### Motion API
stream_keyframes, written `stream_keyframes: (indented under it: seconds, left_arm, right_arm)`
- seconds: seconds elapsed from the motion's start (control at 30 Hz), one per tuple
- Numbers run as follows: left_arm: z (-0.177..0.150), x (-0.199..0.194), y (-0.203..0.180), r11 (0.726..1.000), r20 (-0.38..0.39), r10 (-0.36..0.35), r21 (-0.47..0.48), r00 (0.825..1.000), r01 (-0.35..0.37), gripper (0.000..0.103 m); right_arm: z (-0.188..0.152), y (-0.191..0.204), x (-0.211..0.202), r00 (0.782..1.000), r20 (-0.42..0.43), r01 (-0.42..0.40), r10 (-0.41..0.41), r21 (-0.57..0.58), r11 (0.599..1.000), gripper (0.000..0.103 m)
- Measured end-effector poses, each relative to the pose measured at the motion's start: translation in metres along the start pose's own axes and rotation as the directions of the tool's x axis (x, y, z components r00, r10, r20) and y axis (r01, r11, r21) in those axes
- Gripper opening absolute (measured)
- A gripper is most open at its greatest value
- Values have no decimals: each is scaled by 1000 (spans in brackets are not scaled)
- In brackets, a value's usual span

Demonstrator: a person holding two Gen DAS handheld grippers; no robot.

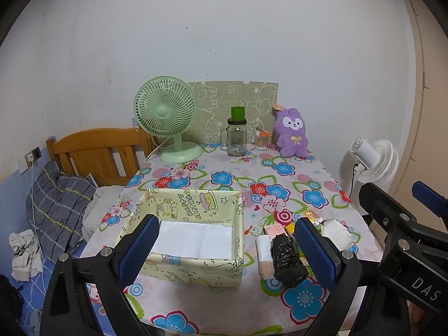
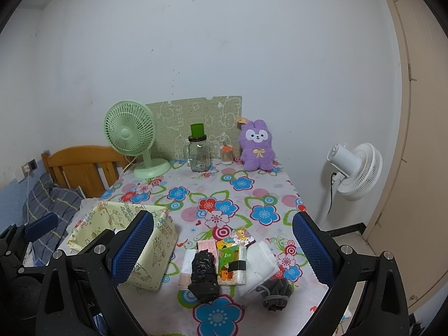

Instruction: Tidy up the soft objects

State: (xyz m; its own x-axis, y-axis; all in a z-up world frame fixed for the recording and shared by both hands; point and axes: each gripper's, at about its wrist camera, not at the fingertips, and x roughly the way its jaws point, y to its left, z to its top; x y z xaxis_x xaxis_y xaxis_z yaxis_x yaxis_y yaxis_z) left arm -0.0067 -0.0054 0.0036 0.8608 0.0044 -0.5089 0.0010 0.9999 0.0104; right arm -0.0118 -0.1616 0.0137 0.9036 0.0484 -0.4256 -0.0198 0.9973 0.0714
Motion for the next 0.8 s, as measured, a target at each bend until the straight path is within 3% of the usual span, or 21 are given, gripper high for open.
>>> stream_keyframes:
  seconds: [0.8]
  left_arm:
    - [2, 1, 2, 1000, 0, -8, -4, 1000, 8, 98]
  right_arm:
    - [-2, 0, 3, 1000, -6, -9, 9, 13, 1000, 101]
